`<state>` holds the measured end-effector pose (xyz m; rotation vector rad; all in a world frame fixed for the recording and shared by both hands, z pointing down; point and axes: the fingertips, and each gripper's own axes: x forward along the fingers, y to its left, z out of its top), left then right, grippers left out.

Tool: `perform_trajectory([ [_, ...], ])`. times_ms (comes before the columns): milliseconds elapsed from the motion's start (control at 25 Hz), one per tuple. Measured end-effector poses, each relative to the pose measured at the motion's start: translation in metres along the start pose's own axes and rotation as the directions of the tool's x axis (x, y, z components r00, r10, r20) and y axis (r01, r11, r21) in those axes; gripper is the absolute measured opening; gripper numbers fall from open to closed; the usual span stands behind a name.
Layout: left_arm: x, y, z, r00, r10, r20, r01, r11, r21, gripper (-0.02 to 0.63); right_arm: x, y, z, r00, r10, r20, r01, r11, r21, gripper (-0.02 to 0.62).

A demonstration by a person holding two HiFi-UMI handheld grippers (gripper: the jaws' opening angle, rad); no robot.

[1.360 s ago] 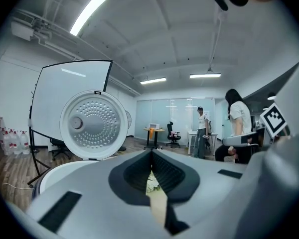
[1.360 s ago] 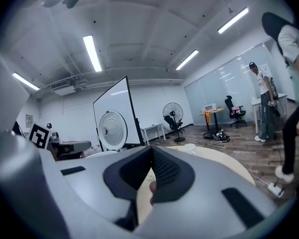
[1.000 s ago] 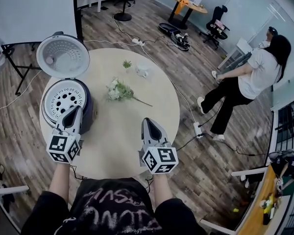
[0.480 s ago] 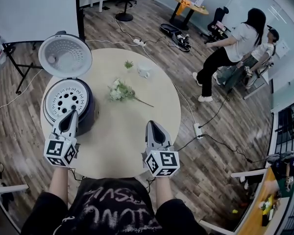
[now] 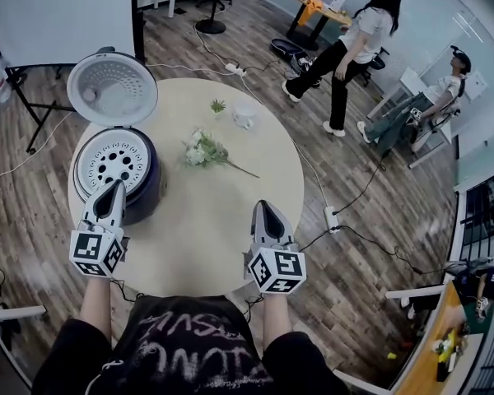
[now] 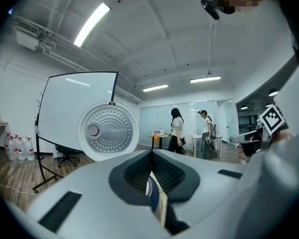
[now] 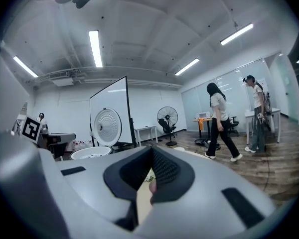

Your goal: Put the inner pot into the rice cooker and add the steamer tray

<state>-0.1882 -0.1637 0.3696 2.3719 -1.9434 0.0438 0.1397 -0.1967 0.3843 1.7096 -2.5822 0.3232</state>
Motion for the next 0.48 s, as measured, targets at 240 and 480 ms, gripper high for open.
perform_trajectory([
  [240,-0.0073,0.0053,0.0028,1.0,0.002,0.013,-0.002,1.0,0.012,0.012,-0.0019,0.0014,-0.004,1.0,-0.014,-0.011,0.014,1.0,0.007,0.004],
  [480,-0.0075,0.0096,0.0101,1.0,0.009,0.014,-0.009,1.0,-0.003,0.012,-0.0012,-0.0017,0.004,1.0,-0.031,-0.005,0.031,1.0,0.004,0.004],
])
